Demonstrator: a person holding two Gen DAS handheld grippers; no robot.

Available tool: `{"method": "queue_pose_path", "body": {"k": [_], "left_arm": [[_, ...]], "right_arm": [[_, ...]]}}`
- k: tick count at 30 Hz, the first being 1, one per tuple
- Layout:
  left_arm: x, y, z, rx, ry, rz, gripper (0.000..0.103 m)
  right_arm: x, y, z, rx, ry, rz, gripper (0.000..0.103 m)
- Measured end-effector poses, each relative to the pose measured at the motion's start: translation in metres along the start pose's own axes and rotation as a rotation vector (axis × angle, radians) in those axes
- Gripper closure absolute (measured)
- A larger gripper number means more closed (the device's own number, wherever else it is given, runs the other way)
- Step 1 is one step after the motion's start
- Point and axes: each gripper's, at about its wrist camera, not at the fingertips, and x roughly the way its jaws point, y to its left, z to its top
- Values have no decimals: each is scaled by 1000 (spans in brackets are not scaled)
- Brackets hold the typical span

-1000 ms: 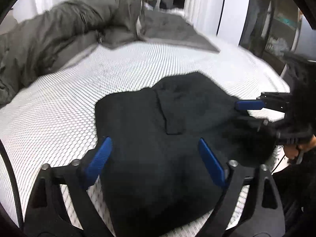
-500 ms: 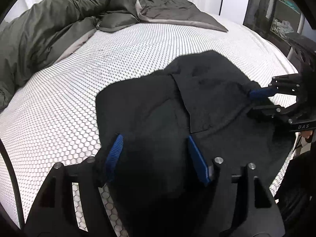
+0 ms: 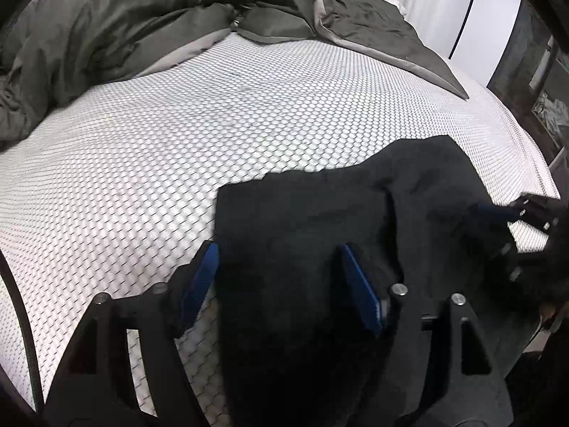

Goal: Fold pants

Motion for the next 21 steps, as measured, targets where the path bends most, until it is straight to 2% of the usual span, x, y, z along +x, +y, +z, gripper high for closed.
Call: {"method": "queue_pose_path", "body": {"k": [2,4,6,10,12,13,15,17,19,21], "left_arm": [[-10,8,-6,-27,7,-17,33],[-21,20,-15,-82,1,-68,33],[-35,34,-31,-162,-8,-129,33],[-30,46,-49,-231,27,-189,34],[-21,47,-50,-229,30,-227,45],[-20,46,-49,-224,25,-235,55],[-18,44,-46,-223,17,-223,58],[-16,43,-44,-231,9,-221,62],[-11,44,-35,-246,3,-207,64],[-4,45,-27,-264,-5,-179,65]], "right_arm": [[-16,-25,-16,70,-40,38,60],[-30,-52,-32,174,-83,148,50],[-41,-79,-50,302,-118,217,47],[-37,-106,-74,472,-99,315,47],[-26,-109,-72,504,-64,367,43],[-21,-107,-69,500,-44,367,39],[-14,-99,-64,467,-24,344,38],[-11,-92,-55,419,-28,322,59],[-11,-87,-47,394,-44,293,70],[-10,-89,-31,390,-114,254,74]]}}
